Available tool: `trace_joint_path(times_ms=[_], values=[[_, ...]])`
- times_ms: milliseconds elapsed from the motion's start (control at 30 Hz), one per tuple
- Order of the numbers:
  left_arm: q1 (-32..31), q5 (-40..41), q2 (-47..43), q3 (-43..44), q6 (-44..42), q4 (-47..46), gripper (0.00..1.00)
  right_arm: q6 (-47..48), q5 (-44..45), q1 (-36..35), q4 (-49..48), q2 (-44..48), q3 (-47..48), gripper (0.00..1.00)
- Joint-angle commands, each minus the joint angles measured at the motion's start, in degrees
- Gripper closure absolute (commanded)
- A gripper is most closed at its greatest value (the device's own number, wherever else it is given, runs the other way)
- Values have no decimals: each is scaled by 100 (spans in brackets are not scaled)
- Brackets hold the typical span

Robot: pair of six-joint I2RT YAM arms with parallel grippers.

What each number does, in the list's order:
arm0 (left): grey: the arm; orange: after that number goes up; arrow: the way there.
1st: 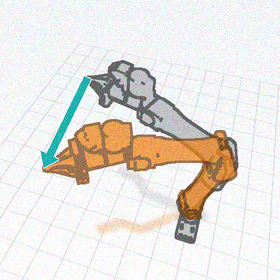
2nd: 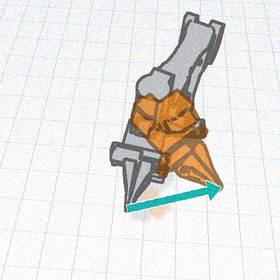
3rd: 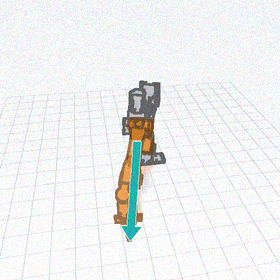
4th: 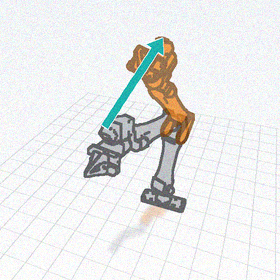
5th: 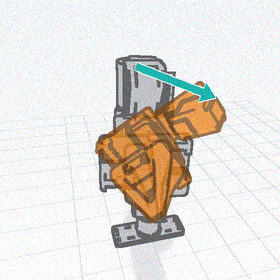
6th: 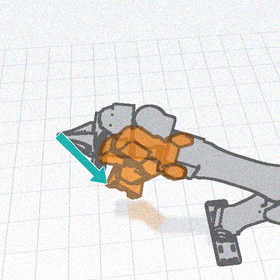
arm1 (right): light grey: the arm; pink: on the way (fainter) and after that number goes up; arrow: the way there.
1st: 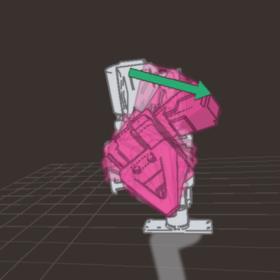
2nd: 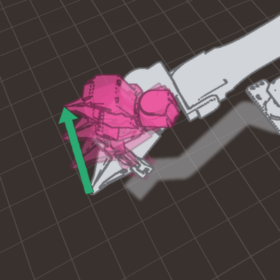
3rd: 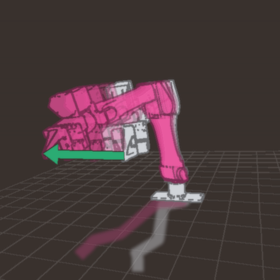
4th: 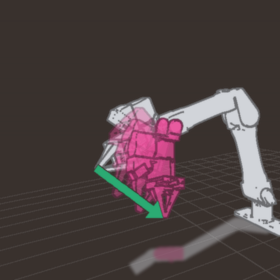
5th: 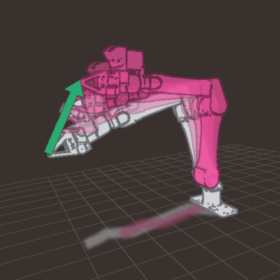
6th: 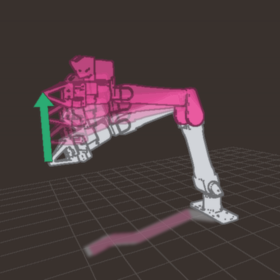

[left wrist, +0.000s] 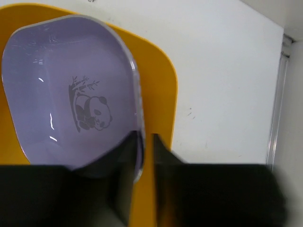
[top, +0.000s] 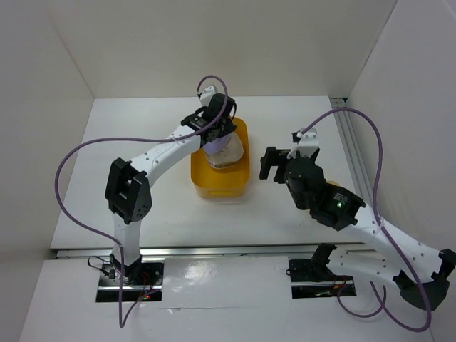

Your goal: Place the plates into the plastic bin on the countertop

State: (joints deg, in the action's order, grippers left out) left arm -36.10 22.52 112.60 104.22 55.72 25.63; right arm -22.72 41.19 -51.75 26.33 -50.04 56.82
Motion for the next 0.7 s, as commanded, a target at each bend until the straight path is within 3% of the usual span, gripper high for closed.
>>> trace_joint_path(times_ms=[0, 33, 67, 133, 233, 467, 667], values=[[-3, -152, 26, 45, 61, -488, 61, -57, 82, -2, 4, -32, -57, 0], [-3, -221, -53, -33, 61, -541, 46, -57, 82, -2, 4, -102, -57, 0], [-3, -222, -54, -86, 9, -541, 24, -57, 213, -2, 4, -154, -57, 0], [-55, -283, -194, -147, 9, -603, 9, -179, 371, -2, 135, -304, -57, 0], [-195, -284, -518, -341, -97, -691, 8, -329, 215, 383, 136, -419, -241, 0], [-643, 102, -2020, -1157, -220, -410, 1, -724, -1235, 1649, -57, -357, -1067, 0], [-1268, 727, -3916, -2992, -220, -111, 1, -1235, -1711, 2351, -92, -357, -1893, 0]])
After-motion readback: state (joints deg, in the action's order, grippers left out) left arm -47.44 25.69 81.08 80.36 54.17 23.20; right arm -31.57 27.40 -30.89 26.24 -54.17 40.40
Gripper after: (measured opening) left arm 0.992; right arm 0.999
